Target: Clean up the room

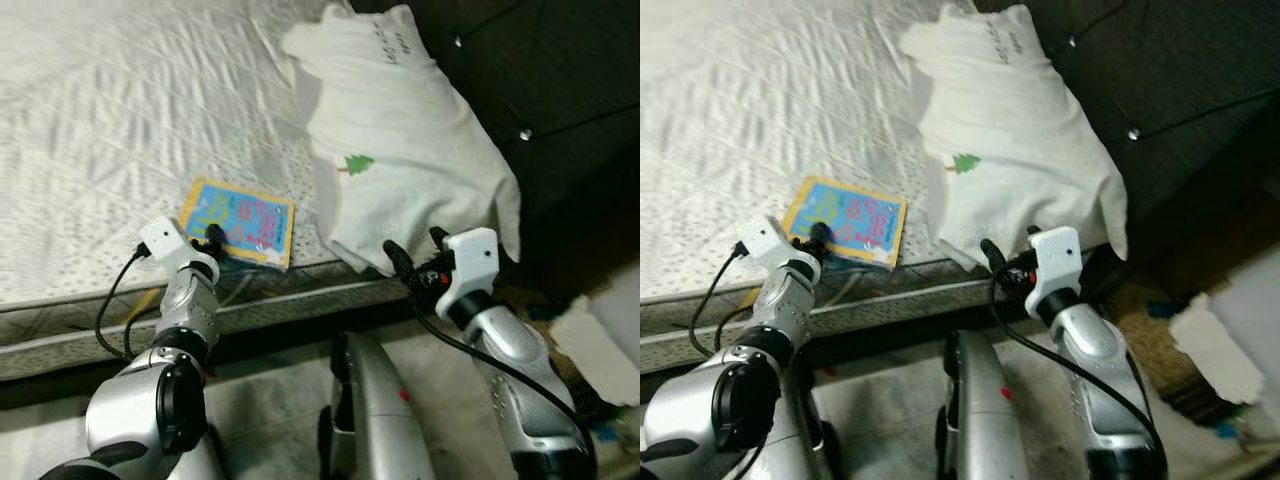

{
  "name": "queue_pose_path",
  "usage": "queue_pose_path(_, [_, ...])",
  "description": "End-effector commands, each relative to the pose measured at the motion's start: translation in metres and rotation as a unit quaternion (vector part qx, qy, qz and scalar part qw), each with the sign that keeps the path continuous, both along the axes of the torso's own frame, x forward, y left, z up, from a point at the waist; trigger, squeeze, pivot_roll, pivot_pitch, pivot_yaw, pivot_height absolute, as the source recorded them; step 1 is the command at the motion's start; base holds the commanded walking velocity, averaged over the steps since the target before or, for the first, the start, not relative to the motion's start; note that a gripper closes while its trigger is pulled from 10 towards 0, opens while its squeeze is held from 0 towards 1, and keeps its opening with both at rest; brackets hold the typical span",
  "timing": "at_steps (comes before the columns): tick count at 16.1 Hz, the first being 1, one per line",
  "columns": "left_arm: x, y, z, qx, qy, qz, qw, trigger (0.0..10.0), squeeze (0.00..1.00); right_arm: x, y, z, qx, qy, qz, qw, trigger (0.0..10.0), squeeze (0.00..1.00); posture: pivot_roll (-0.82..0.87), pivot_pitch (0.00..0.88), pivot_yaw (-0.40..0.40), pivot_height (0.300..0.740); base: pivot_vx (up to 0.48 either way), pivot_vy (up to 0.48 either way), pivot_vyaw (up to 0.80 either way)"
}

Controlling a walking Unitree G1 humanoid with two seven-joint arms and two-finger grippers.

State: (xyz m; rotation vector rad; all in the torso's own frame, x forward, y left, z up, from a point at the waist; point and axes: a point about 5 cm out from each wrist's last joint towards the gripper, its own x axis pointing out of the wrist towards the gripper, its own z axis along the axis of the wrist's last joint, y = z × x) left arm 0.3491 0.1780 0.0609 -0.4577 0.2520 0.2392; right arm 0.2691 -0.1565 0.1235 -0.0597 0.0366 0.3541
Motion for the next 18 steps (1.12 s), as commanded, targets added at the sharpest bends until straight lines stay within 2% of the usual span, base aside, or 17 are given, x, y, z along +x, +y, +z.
queue_pose_path(1, [0.004,0.0,0.006,0.015,-0.004,-0.007,1.0,10.0,1.0,0.004,0.0,-0.003,-0.001,-0.003,-0.008,1.0,10.0,0.0,-0.1,0.051,-0.086,0.544,0.0,0.0,0.0])
queue_pose_path(4, [0.004,0.011,0.006,0.023,0.013,0.003,1.0,10.0,1.0,0.009,0.0,-0.004,0.002,-0.012,-0.018,1.0,10.0,0.0,-0.1,0.041,-0.069,0.544,0.0,0.0,0.0])
queue_pose_path(6, [0.003,0.017,0.001,0.022,0.06,0.013,0.998,10.0,1.0,0.009,0.002,-0.005,0.002,-0.013,-0.015,1.0,10.0,0.0,-0.1,0.037,-0.065,0.544,0.0,0.0,0.0])
queue_pose_path(7, [0.003,0.019,0.0,0.004,0.073,0.026,0.997,10.0,0.55,0.01,0.001,-0.006,0.002,-0.013,-0.014,1.0,10.0,0.0,-0.09,0.037,-0.066,0.544,0.0,0.0,0.0])
queue_pose_path(8, [0.004,0.024,0.003,-0.007,0.067,0.035,0.997,10.0,0.49,0.012,0.001,-0.007,-0.001,-0.013,-0.013,1.0,10.0,0.0,-0.09,0.037,-0.066,0.544,0.0,0.0,0.0])
queue_pose_path(11, [0.004,0.035,0.006,0.002,0.07,0.044,0.997,10.0,0.53,0.015,0.001,-0.008,-0.003,-0.016,-0.012,1.0,10.0,0.0,-0.08,0.036,-0.072,0.544,0.0,0.0,0.0])
queue_pose_path(12, [0.003,0.039,0.007,-0.004,0.067,0.051,0.996,9.2,0.5,0.016,0.0,-0.008,-0.005,-0.016,-0.014,1.0,10.0,0.0,-0.09,0.037,-0.076,0.544,0.0,0.0,0.0])
queue_pose_path(13, [0.003,0.042,0.008,-0.012,0.061,0.064,0.996,0.0,0.0,0.017,-0.001,-0.007,-0.007,-0.018,-0.017,1.0,10.0,0.0,-0.09,0.038,-0.078,0.544,0.0,0.0,0.0])
queue_pose_path(16, [0.004,0.047,0.013,-0.024,0.034,0.073,0.996,0.0,0.0,0.019,-0.004,-0.007,-0.011,-0.019,-0.026,0.999,10.0,0.0,-0.09,0.04,-0.083,0.544,0.0,0.0,0.0])
queue_pose_path(18, [0.004,0.049,0.013,-0.027,0.033,0.077,0.996,0.0,0.0,0.02,-0.007,-0.006,-0.014,-0.02,-0.03,0.999,10.0,0.0,-0.09,0.039,-0.084,0.544,0.0,0.0,0.0])
